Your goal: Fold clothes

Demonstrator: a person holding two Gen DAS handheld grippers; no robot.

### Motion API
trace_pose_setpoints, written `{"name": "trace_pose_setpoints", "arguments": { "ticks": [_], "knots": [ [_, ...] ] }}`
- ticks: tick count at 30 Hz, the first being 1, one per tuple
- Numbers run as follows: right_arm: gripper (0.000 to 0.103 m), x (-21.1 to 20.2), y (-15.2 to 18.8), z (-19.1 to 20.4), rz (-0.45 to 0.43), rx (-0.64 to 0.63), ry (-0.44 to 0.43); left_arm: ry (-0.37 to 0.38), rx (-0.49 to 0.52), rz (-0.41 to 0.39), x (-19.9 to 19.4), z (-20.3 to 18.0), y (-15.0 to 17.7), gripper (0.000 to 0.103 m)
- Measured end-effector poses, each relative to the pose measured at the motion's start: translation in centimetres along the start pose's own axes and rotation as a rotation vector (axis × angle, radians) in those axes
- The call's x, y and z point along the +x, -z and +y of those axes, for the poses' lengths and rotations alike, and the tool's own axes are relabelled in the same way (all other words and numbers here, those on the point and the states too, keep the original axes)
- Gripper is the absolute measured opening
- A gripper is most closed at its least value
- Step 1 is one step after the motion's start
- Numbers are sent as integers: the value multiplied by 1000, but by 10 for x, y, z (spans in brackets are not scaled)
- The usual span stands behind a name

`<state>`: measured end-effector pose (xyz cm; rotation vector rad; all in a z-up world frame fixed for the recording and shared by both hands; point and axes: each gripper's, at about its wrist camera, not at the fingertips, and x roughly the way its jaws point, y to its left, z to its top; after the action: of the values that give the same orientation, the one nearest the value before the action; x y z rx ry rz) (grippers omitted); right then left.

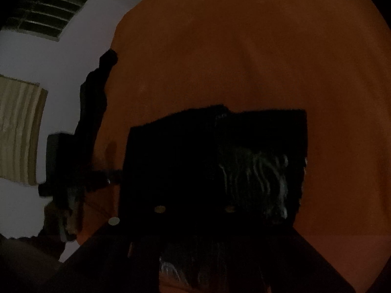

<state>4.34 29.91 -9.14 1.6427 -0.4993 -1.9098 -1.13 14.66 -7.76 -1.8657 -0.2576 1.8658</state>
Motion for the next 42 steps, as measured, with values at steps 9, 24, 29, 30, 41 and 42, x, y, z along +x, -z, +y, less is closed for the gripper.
{"name": "trace_pose_setpoints", "arguments": {
  "ticks": [9,24,29,30,41,42],
  "knots": [
    [3,-7,-20,1,13,7,-25,78,-67,-7,1,27,-18,25],
    [10,5,-26,-3,53,30,28,46,-111,-75,1,31,-20,31],
    [1,-3,-25,-3,21,-3,56,32,-69,-85,5,21,-29,30],
    [1,-4,-24,-1,14,-8,62,36,-77,-82,4,23,-29,31],
    [3,-18,4,-12,19,90,1,10,-55,-81,13,14,-32,26],
    [3,-21,8,-13,15,96,-3,-5,-33,-84,12,14,-30,26]
  ]
}}
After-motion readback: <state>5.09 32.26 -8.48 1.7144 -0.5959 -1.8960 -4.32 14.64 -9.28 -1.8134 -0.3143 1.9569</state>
